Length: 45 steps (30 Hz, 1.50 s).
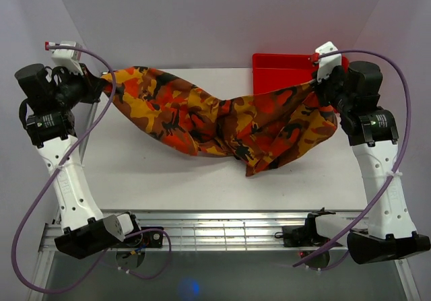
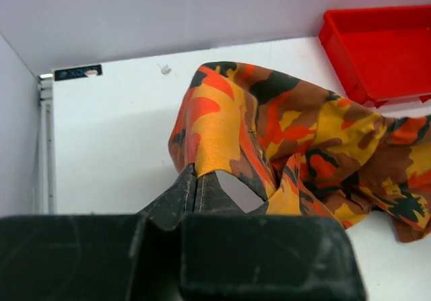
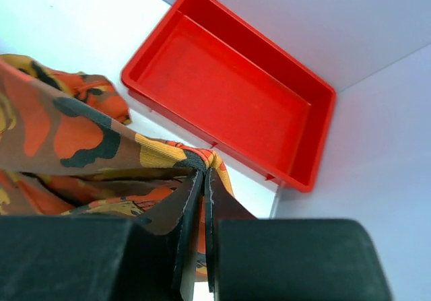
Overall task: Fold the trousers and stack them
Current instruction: Flatten the trousers out
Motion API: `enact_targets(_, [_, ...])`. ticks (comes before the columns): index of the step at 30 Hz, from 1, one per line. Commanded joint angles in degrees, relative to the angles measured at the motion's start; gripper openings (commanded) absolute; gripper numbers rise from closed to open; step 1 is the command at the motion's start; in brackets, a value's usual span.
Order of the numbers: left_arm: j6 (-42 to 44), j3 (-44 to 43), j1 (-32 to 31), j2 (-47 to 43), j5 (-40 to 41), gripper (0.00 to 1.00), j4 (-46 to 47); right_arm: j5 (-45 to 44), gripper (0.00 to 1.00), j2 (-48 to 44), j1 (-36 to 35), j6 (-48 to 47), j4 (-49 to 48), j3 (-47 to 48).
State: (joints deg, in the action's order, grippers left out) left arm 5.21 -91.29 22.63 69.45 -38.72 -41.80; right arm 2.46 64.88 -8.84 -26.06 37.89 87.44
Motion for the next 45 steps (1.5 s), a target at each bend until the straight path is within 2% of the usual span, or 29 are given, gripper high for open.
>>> enact_targets(1, [-1.69, -5.03, 0.31, 0.41, 5.82, 0.00, 4.19, -4.65, 0.08, 3.04, 0.40, -3.55, -1.59, 4.31])
enact_targets(4, [-2.14, -10.48, 0.31, 2.96, 8.74, 0.00, 3.83, -0.47, 0.08, 7.25, 0.40, -1.89, -0.28, 8.53])
enact_targets(6, [-1.61, -13.11, 0.31, 2.80, 7.79, 0.00, 5.15, 2.45, 0.08, 9.64, 0.23, 1.27, 1.13, 11.33])
enact_targets(9, [1.02, -16.97, 0.22, 2.00, 0.51, 0.00, 6.20, 7.11, 0.08, 14.12, -0.65, 5.04, 1.14, 12.93])
enact_targets(12, [2.16, -20.94, 0.22, 2.97, -1.96, 0.00, 5.86, 11.85, 0.08, 18.52, -2.49, 7.69, 1.31, 14.68])
enact_targets(15, [4.10, -25.34, 0.22, 3.85, -8.44, 0.00, 5.76, 20.72, 0.08, 20.54, -3.64, 9.18, 2.27, 13.55])
enact_targets(17, [2.88, -25.26, 0.22, 3.50, -12.94, 0.00, 9.43, 27.75, 0.08, 20.81, -3.90, 9.19, 3.24, 10.23])
enact_targets(19, [-3.95, -24.91, 0.13, 3.94, -20.93, 0.00, 13.13, 32.49, 0.08, 20.03, -3.90, 8.32, 4.82, 6.97])
enact_targets(20, [-8.42, -24.47, -0.30, 4.37, -23.48, 0.00, 18.63, 33.30, 0.08, 19.24, -3.90, 8.31, 4.91, 2.17])
enact_targets(22, [-20.34, -21.41, -5.20, 6.04, -26.15, 0.00, 26.37, 33.66, 0.08, 15.81, -3.82, 7.79, 4.39, -3.56])
enact_targets(23, [-22.07, -20.78, -8.71, 6.83, -25.19, 0.00, 26.68, 33.23, 0.08, 14.50, -3.55, 7.87, 3.86, -9.42])
enact_targets(24, [-22.70, -19.73, -17.01, 8.32, -23.87, 0.00, 26.68, 33.05, 0.08, 11.96, -3.29, 8.05, 3.42, -12.26])
enact_targets(26, [-22.36, -15.44, -27.06, 9.73, -19.57, 0.00, 26.77, 32.61, 0.08, 9.92, -1.54, 8.57, 2.46, -16.75])
enact_targets(27, [-21.48, -13.93, -36.08, 11.13, -17.38, 0.00, 26.60, 32.52, 0.08, 9.04, -0.83, 8.57, 2.37, -19.73])
enact_targets(29, [-15.89, -10.95, -45.09, 13.42, -8.77, 0.00, 25.38, 31.73, 0.08, 9.12, 1.53, 8.84, 2.80, -21.51])
enact_targets(30, [-14.72, -10.15, -52.18, 14.82, -5.96, 0.00, 25.45, 31.73, 0.08, 9.38, 2.42, 8.75, 2.80, -23.00])
enact_targets(32, [-12.87, -9.61, -57.15, 20.70, 1.84, 0.00, 25.63, 31.73, 0.08, 9.82, 5.22, 8.93, 2.72, -23.98])
enact_targets(34, [-12.25, -11.62, -60.24, 27.71, 3.82, 0.00, 24.41, 31.91, 0.08, 10.61, 6.90, 9.01, 2.72, -24.86])
enact_targets(35, [-12.07, -13.20, -60.51, 29.84, 5.65, 0.20, 23.36, 31.91, 0.08, 10.88, 8.04, 9.01, 2.63, -25.03])
enact_targets(36, [-11.46, -18.52, -60.69, 31.95, 5.85, 0.29, 21.69, 31.91, 0.08, 11.49, 9.70, 8.67, 2.72, -25.30])
enact_targets(37, [-10.67, -22.23, -60.69, 33.98, 5.76, 0.38, 15.84, 32.52, 0.08, 11.76, 11.90, 8.40, 2.72, -25.65])
enact_targets(38, [-9.62, -26.18, -60.60, 36.61, 5.93, 0.53, 12.22, 32.78, 0.08, 11.93, 12.79, 7.88, 2.72, -25.83])
enact_targets(39, [-7.35, -31.71, -60.17, 36.98, 6.98, 0.61, 9.31, 32.96, 0.12, 12.37, 13.58, 6.04, 2.89, -25.83])
enact_targets(40, [-5.84, -32.98, -59.55, 36.38, 7.25, 0.68, 4.32, 32.87, 0.19, 12.72, 14.98, 4.46, 3.76, -24.87])
enact_targets(41, [-5.39, -33.34, -58.42, 33.85, 7.43, 0.79, 2.18, 33.05, 0.25, 13.07, 15.86, 2.96, 4.90, -23.99])
enact_targets(42, [-2.52, -32.91, -54.14, 32.08, 5.17, 0.82, 0.51, 34.01, 0.39, 13.86, 16.74, 1.30, 7.52, -22.85])
enact_targets(44, [-1.70, -29.23, -47.02, 28.56, -0.71, 0.85, -4.76, 34.98, 0.59, 14.57, 19.21, -4.42, 10.61, -18.74])
enact_targets(45, [-1.18, -27.65, -38.45, 25.76, -7.27, 0.87, -6.69, 35.33, 0.68, 15.18, 19.56, -6.09, 12.11, -17.23])
